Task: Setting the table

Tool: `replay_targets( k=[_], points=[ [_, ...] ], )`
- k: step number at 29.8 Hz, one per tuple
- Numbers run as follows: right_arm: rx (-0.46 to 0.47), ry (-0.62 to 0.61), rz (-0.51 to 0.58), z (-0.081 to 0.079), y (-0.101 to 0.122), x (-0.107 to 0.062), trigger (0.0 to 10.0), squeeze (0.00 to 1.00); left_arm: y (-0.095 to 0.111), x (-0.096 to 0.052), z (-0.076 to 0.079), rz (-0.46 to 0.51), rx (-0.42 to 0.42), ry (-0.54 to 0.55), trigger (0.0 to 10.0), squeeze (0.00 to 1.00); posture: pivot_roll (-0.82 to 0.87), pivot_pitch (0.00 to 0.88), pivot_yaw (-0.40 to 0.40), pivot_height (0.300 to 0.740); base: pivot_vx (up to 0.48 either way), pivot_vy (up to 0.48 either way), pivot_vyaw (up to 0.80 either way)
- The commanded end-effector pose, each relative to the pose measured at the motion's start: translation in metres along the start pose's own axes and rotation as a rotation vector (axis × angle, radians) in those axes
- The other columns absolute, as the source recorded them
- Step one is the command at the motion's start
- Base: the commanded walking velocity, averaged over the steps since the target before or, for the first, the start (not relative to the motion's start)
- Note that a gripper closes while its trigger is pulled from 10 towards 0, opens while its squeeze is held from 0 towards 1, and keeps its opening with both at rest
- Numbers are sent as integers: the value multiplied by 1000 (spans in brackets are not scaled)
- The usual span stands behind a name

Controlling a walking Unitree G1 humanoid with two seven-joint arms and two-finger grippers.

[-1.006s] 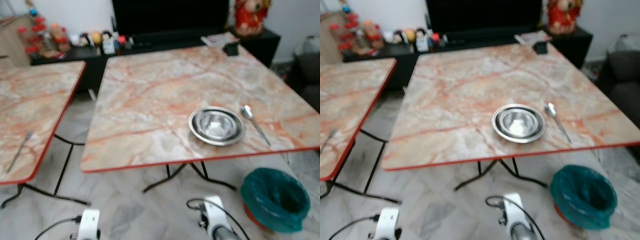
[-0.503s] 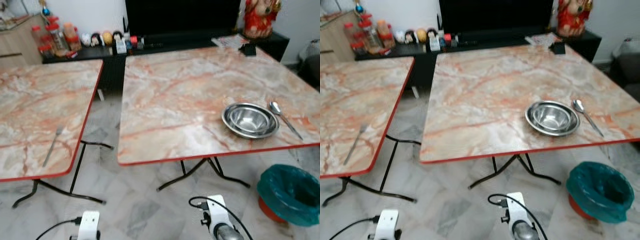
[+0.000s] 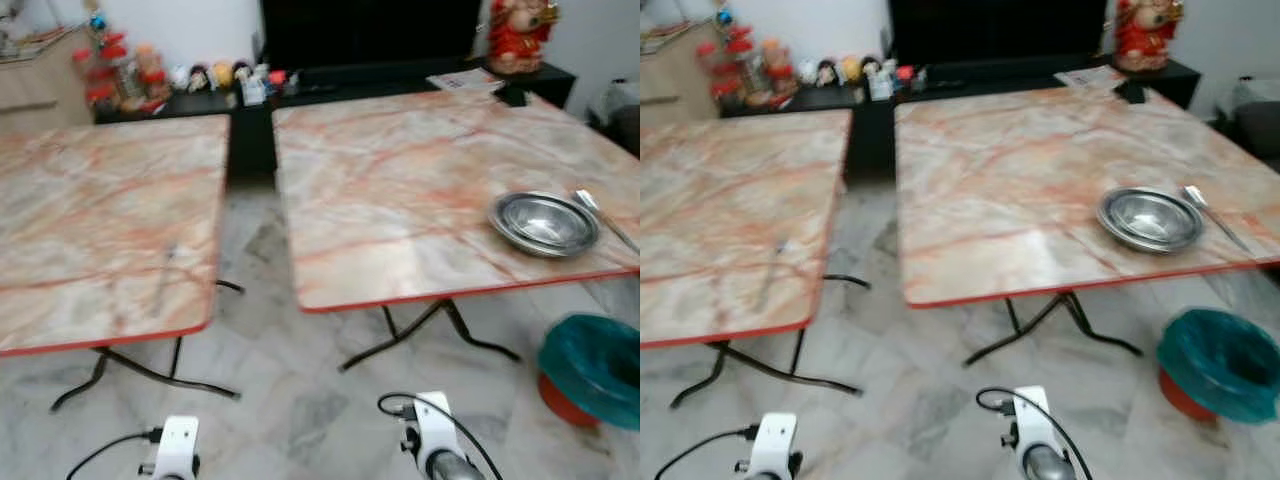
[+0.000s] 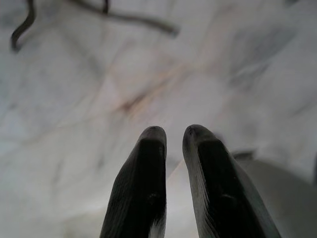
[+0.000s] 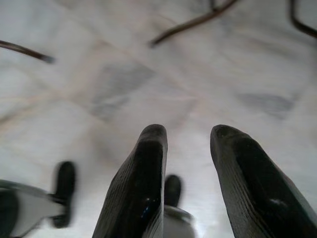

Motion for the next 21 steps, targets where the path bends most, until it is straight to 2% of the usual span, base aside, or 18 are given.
replay_targets(
  k=[1, 13, 21],
  points=[
    [1, -7, 0, 3, 1, 0, 10000, 0, 7, 2, 0, 13, 19, -1, 10000, 0, 41, 0, 49, 740, 0, 375, 0],
    [27, -5, 25, 1, 8, 1, 10000, 0, 9, 2, -2, 17, 18, 4, 10000, 0, 38, 0, 54, 740, 0, 372, 0],
    [10, -17, 58, 3, 12, 1, 10000, 0, 9, 2, -3, 16, 13, 7, 10000, 0, 39, 0, 58, 740, 0, 371, 66]
  ],
)
Point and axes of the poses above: a point about 5 cm out from each wrist's last joint towards the gripper, its own x axis pointing out of the wrist towards the gripper, its own y axis along the axis of the wrist's last joint, z = x × y, the point moved 3 cm from there along x, pointing out of the wrist towards the gripper, and after that the axes turned 11 degrees about x, right-handed, at the moved point
